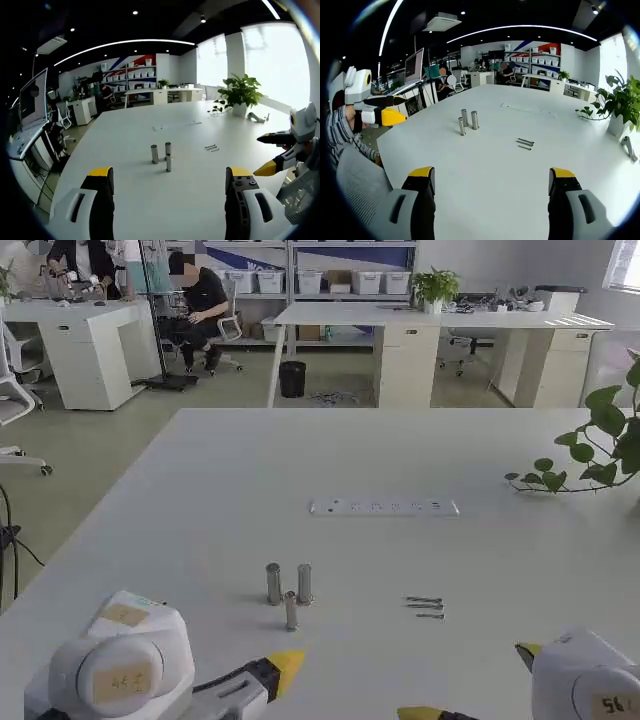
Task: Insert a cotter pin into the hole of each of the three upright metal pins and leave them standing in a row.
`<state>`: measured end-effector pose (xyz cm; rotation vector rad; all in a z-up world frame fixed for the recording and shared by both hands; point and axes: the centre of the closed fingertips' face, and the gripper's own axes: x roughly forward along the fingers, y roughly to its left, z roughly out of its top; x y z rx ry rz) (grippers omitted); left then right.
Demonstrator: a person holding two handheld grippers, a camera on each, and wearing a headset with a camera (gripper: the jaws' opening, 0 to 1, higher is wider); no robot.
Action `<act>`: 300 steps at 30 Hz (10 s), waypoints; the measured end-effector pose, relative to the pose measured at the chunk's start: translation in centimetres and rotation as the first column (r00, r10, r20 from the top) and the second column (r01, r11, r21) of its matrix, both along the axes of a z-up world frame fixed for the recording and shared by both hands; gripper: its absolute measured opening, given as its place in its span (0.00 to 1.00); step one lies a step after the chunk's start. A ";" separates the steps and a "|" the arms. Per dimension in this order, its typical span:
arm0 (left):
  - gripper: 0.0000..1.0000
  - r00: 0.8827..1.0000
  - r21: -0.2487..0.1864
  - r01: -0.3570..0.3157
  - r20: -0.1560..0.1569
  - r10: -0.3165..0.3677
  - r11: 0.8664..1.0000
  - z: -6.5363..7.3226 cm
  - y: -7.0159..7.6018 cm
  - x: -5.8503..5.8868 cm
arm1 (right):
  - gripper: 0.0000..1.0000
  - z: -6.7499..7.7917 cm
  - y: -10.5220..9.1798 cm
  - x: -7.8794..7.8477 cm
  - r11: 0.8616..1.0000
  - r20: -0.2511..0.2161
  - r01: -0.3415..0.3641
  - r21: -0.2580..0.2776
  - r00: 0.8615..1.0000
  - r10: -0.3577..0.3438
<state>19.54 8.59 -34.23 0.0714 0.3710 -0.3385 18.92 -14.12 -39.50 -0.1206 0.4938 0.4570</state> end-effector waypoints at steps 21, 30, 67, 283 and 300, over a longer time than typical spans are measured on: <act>0.99 1.000 0.015 -0.005 -0.016 0.005 1.000 -0.3 0.4 0.1 | 0.98 0.6 -0.2 0.5 1.000 0.015 -0.002 0.014 1.000 0.002; 0.99 1.000 0.015 0.000 -0.013 0.001 1.000 -0.3 0.3 0.0 | 0.97 0.7 -0.1 0.3 1.000 0.014 -0.010 0.014 1.000 0.010; 0.82 0.999 0.035 0.042 -0.026 -0.041 0.999 -1.9 0.4 1.3 | 0.93 0.6 0.4 1.2 0.999 0.033 -0.038 0.019 0.999 0.038; 0.33 0.924 -0.020 0.361 -0.127 -0.361 0.932 -5.4 -7.6 5.2 | 0.00 -3.1 4.3 11.9 0.681 -0.223 -0.640 -0.356 0.766 0.603; 0.18 0.909 -0.252 0.362 -0.115 -0.400 0.897 -2.7 -10.0 5.8 | 0.00 1.1 9.4 8.5 0.585 -0.040 -0.712 -0.388 0.648 0.761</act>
